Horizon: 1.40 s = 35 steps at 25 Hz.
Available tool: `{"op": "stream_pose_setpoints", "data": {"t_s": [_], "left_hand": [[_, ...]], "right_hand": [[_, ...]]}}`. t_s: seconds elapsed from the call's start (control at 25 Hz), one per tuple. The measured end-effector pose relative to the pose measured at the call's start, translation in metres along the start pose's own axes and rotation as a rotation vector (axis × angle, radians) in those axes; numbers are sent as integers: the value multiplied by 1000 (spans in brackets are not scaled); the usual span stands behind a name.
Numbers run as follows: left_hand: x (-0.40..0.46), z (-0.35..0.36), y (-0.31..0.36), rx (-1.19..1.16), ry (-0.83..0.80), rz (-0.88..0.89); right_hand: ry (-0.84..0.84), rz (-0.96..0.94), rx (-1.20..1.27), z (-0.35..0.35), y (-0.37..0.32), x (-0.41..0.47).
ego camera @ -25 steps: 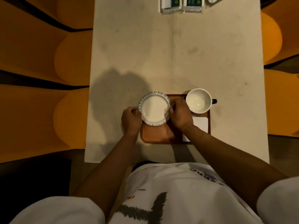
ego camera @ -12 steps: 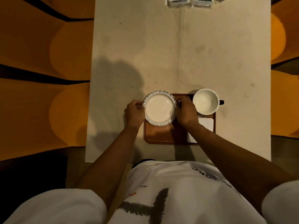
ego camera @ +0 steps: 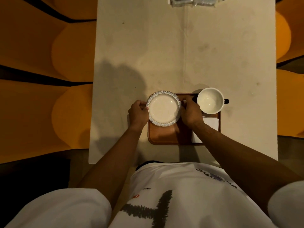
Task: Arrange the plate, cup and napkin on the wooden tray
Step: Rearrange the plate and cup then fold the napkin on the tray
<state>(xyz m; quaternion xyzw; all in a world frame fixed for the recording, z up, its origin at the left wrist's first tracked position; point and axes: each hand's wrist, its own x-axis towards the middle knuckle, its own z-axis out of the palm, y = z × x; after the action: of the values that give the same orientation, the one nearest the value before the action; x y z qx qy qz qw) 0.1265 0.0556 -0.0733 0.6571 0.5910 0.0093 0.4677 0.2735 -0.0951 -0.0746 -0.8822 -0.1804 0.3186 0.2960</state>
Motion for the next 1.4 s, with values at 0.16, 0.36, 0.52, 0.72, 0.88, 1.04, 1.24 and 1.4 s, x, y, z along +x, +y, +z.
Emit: {"op": "stream_pose_setpoints", "data": {"t_s": [0.16,0.36,0.52,0.72,0.88,1.04,1.24,1.4], "left_hand": [[-4,0,-3,-2,0,7],[-13,0,-12,-1,-3,13],[-21,0,-22,0,-5,13],[-27,-1,-29,17,-15,12],[-33,-2,-36,24,-23,26],[-40,-1,-41,15,-21,35],[-47,0,-46,8,-7,29],[-52,2,-55,-1,-10,31]], "right_hand": [[-16,-21,-15,1,1,-8],[-38,-37,-35,3,7,-16],[-57,-49,-92,4,13,-21],[-61,-50,-68,4,15,-28],[-89,-65,-69,5,18,-39],[-86,-34,-73,9,21,-52],[-103,-30,-70,12,23,-58],[-106,-33,-92,13,27,-63]]}}
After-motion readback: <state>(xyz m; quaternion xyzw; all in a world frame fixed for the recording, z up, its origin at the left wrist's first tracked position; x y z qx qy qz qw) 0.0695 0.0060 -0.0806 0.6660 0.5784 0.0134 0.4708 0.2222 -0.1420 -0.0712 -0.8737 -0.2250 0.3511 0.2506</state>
